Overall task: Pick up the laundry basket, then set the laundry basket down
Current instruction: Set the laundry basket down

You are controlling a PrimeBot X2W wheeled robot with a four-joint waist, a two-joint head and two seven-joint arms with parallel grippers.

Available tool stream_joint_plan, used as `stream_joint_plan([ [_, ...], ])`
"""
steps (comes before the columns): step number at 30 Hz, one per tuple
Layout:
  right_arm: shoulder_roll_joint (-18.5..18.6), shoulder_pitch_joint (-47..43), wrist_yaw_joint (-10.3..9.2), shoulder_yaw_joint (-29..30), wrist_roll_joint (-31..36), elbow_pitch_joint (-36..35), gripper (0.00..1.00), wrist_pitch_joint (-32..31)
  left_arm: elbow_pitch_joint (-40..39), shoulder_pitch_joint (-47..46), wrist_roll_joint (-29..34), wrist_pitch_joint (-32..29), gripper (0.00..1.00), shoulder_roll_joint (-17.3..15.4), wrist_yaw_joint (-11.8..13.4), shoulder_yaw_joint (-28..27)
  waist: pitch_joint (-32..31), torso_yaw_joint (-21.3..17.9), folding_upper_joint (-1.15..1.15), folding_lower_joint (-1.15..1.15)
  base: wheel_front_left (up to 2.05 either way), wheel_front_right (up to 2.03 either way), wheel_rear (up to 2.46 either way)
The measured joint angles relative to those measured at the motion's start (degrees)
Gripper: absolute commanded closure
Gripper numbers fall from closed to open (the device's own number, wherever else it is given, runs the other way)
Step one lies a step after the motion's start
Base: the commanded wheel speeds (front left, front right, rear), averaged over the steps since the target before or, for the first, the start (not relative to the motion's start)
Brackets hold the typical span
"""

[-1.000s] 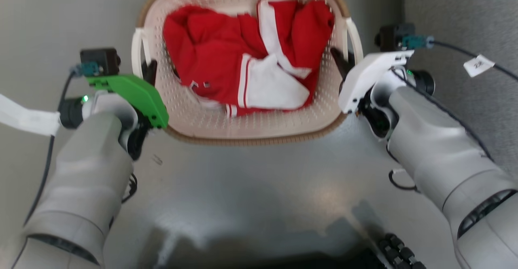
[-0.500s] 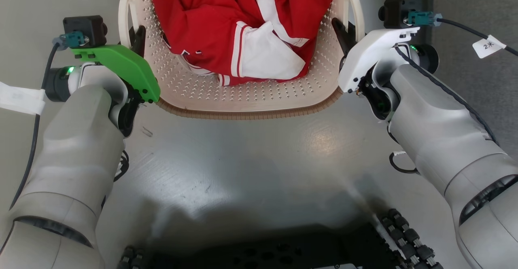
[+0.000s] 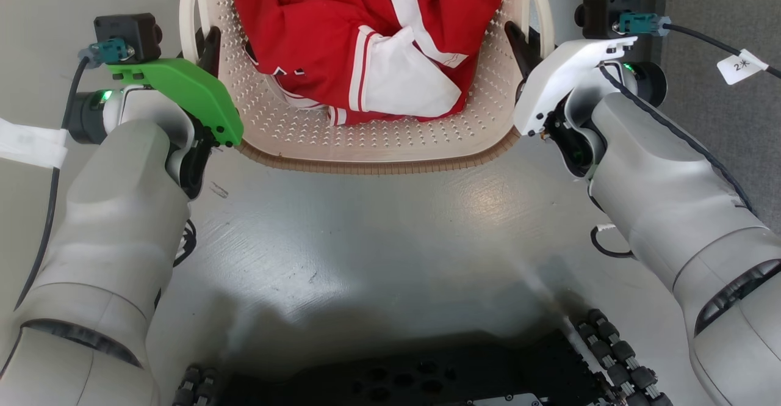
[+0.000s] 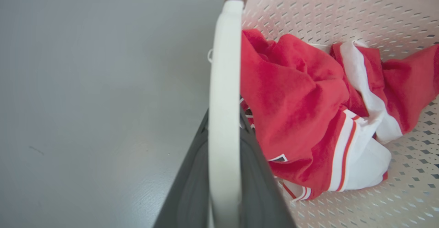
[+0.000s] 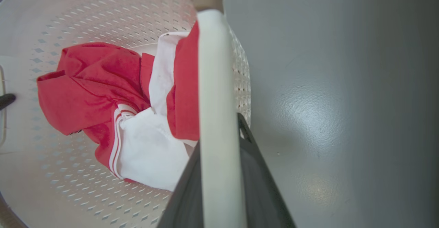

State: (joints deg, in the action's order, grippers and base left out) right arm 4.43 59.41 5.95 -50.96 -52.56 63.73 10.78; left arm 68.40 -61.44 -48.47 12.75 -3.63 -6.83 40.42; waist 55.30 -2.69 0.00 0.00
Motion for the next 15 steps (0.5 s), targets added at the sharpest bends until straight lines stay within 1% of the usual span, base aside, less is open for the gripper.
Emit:
stream_joint_plan([
  [1, 0.0, 0.0, 0.00, 0.0, 0.0, 0.0, 0.92, 0.1, 0.1, -0.1, 0.0, 0.0, 0.73, 0.0, 0.0, 0.0, 0.0, 0.0, 0.00, 0.00, 0.00, 0.00, 0.00],
  [2, 0.0, 0.0, 0.00, -0.1, -0.1, 0.0, 0.55, 0.2, 0.2, -0.2, 0.0, 0.0, 0.20, 0.1, 0.0, 0.0, 0.0, 0.0, 0.00, 0.00, 0.00, 0.00, 0.00],
  [3, 0.0, 0.0, 0.05, -0.1, -0.2, 0.1, 0.00, 0.4, 0.3, -0.3, 0.0, 0.0, 0.00, 0.1, 0.0, 0.0, 0.1, 0.0, 0.00, 0.00, 0.00, 0.00, 0.00],
  [5, 0.0, 0.0, 1.08, -0.5, -0.3, 0.1, 0.00, 0.8, 1.0, -0.4, 0.0, 0.0, 0.00, 0.1, 0.0, -0.1, 0.1, 0.0, 0.00, 0.00, 0.00, 0.00, 0.00],
  [8, -0.5, 0.0, 1.13, -0.7, -0.3, 0.3, 0.00, 1.2, 1.6, -0.4, 0.0, 0.2, 0.00, -0.7, 0.0, -0.2, -0.1, 0.0, 0.00, 0.00, 0.00, 0.00, 0.00],
  [15, -0.6, 0.0, 1.14, -1.0, -0.4, 1.5, 0.00, 1.4, 1.9, -0.4, 0.0, 0.5, 0.00, -0.6, 0.0, -0.1, -1.5, -0.2, 0.00, 0.00, 0.00, 0.00, 0.00],
])
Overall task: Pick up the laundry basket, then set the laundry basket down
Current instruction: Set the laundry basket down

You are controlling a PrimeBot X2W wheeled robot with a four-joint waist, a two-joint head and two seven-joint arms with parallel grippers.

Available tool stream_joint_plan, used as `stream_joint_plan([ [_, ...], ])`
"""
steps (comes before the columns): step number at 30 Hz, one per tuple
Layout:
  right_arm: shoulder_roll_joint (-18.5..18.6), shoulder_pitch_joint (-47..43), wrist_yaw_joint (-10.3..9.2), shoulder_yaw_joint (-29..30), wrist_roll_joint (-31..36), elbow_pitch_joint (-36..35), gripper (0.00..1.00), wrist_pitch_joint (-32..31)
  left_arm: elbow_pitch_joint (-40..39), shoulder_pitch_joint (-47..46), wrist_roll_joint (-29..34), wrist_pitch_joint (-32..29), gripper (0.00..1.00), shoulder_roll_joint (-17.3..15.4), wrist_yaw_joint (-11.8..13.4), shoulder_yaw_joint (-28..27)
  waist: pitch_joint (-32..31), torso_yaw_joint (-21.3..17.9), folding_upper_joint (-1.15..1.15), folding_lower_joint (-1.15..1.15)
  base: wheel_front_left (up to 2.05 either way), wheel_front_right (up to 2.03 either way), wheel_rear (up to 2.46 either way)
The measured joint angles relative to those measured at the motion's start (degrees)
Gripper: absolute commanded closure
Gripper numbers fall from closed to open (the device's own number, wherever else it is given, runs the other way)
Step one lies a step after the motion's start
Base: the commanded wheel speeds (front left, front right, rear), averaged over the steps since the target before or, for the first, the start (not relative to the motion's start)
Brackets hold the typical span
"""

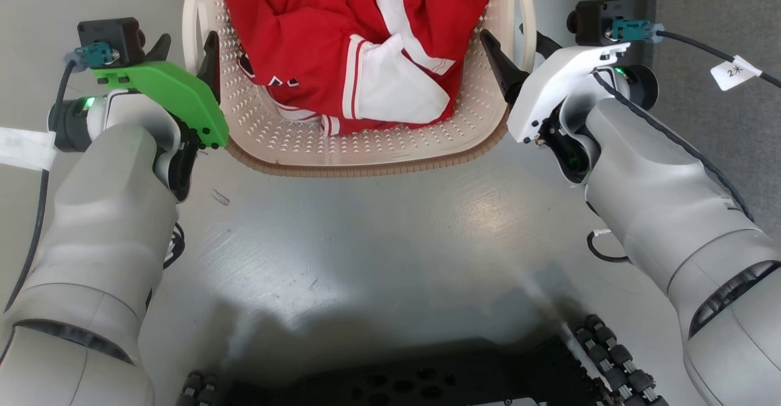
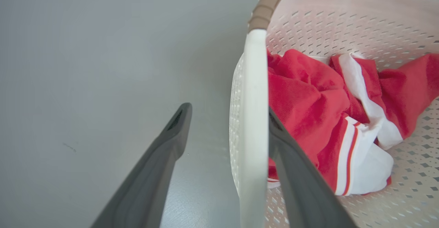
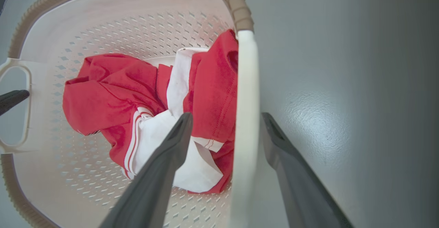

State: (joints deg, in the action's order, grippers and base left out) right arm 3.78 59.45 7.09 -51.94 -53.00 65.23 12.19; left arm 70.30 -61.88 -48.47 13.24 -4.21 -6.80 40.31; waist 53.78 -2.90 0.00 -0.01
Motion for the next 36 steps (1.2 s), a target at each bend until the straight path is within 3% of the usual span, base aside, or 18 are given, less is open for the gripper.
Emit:
stream_joint_plan([
  [23, -0.2, -5.1, 0.03, -0.3, -1.1, 1.6, 0.00, 1.9, 0.8, 7.1, 0.8, 1.0, 0.00, 0.2, -0.2, 1.1, -11.1, -0.7, 0.00, 0.00, 0.00, 0.00, 0.00],
  [36, 0.7, -8.6, 0.03, 2.0, -0.9, -2.5, 0.00, 2.0, -7.0, 9.8, 0.8, 1.0, 0.00, -0.7, -0.2, -3.3, -20.4, -0.6, 0.00, 0.01, 0.00, 0.00, 0.00],
])
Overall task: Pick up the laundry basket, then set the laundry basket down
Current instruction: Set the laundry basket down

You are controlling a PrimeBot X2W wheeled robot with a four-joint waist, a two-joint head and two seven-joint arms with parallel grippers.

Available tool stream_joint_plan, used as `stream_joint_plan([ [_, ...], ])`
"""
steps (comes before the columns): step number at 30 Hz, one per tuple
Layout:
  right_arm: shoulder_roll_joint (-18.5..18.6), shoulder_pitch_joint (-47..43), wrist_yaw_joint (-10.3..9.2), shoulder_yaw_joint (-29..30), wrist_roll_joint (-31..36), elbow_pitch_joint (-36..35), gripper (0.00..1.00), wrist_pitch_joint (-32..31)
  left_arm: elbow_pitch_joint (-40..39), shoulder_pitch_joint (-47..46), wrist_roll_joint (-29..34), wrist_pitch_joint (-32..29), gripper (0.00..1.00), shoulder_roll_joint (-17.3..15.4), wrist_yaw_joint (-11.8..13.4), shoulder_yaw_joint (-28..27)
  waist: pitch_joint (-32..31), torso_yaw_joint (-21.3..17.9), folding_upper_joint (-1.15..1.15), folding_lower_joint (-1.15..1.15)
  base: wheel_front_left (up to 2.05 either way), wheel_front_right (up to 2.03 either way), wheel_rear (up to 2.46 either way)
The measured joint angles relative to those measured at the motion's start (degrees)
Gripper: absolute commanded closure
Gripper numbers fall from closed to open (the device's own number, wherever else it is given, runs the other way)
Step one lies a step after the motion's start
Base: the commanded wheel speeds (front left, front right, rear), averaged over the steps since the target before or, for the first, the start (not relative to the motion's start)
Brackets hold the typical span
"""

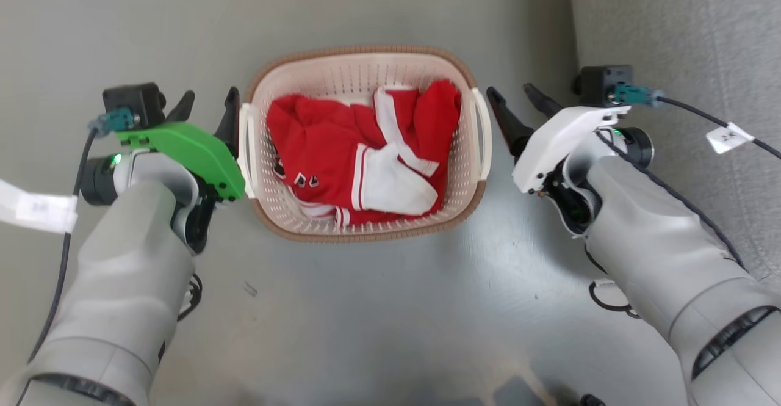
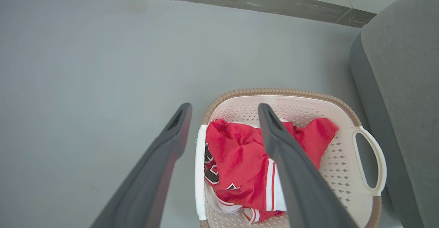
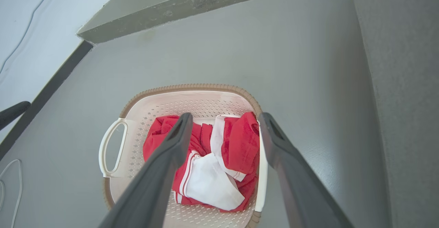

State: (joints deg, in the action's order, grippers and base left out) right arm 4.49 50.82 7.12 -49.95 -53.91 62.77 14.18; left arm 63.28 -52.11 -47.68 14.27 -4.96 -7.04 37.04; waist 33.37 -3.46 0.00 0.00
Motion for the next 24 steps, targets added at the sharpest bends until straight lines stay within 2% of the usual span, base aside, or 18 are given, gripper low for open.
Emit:
stream_joint_plan([
  [7, 2.8, -4.2, 0.00, 3.8, 1.4, -3.1, 0.00, 0.0, -4.9, 4.7, 0.6, 0.2, 0.00, -0.4, 0.0, -3.2, -5.8, 0.2, 0.00, 0.00, 0.00, 0.00, 0.00],
  [24, 4.6, -14.5, -0.25, 11.9, 6.8, -12.4, 0.00, 0.1, -14.4, 16.4, 5.2, 0.2, 0.00, -1.2, 0.8, -10.2, -17.6, 0.5, 0.00, 0.00, 0.00, 0.00, 0.00],
])
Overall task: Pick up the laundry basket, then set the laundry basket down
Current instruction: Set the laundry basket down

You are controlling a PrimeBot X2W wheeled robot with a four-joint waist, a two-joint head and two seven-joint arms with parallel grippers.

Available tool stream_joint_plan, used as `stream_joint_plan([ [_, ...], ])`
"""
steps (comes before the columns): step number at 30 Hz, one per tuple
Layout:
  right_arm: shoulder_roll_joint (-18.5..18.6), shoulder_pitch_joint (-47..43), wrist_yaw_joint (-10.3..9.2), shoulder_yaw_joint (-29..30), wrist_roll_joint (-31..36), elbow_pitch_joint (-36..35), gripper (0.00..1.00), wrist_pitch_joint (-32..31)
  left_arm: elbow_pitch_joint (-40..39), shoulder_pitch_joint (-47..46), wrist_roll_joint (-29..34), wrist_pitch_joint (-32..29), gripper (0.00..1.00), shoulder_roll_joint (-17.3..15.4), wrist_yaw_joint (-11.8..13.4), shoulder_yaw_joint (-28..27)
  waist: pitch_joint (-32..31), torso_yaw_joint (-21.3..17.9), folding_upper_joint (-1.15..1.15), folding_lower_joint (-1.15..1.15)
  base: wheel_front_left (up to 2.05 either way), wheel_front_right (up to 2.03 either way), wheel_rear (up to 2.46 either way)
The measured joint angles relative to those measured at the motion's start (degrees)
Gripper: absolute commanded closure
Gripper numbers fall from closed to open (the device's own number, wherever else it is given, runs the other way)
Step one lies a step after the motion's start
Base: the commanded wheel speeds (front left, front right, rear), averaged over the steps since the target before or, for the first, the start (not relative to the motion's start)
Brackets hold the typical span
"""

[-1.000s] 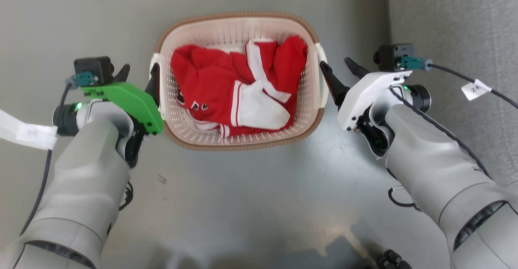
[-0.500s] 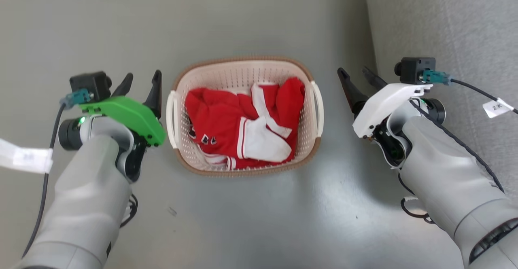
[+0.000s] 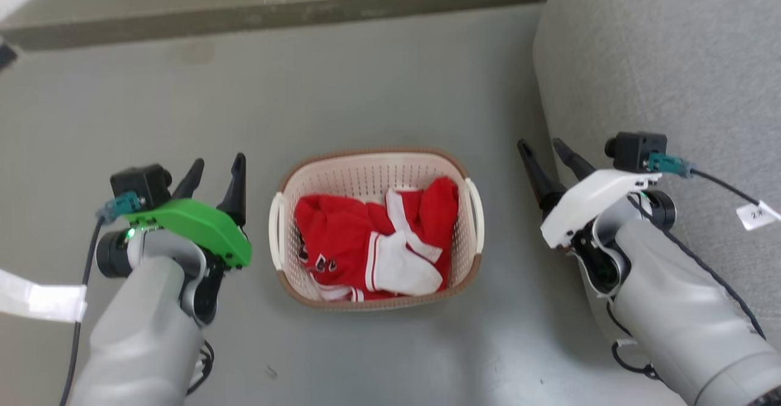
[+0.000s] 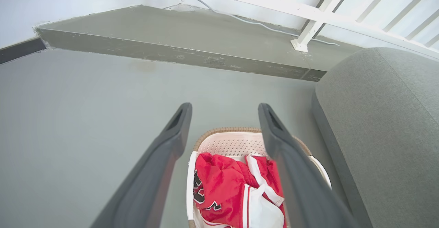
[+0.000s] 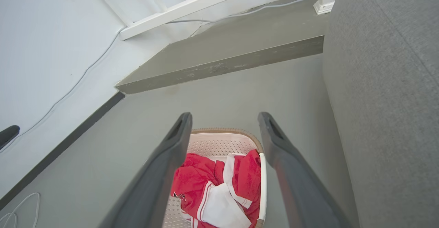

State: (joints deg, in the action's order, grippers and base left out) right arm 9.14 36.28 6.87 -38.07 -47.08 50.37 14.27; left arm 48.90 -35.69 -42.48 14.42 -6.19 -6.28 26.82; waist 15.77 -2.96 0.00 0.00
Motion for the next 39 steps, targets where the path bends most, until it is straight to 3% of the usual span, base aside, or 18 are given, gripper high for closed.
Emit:
stream_joint_plan([
  [16, 1.7, -8.0, -2.85, 6.6, 9.2, -13.9, 0.00, 0.1, -12.5, 10.2, 6.8, 0.0, 0.00, -0.1, 2.8, -5.4, -10.0, -0.3, 0.00, 0.00, 0.00, 0.00, 0.00],
  [39, 3.4, -19.5, -7.06, 13.4, 17.1, -26.9, 0.00, 0.1, -25.9, 22.2, 14.7, 0.0, 0.00, 0.9, 5.8, -10.6, -13.2, -0.1, 0.00, 0.00, 0.00, 0.00, 0.00],
])
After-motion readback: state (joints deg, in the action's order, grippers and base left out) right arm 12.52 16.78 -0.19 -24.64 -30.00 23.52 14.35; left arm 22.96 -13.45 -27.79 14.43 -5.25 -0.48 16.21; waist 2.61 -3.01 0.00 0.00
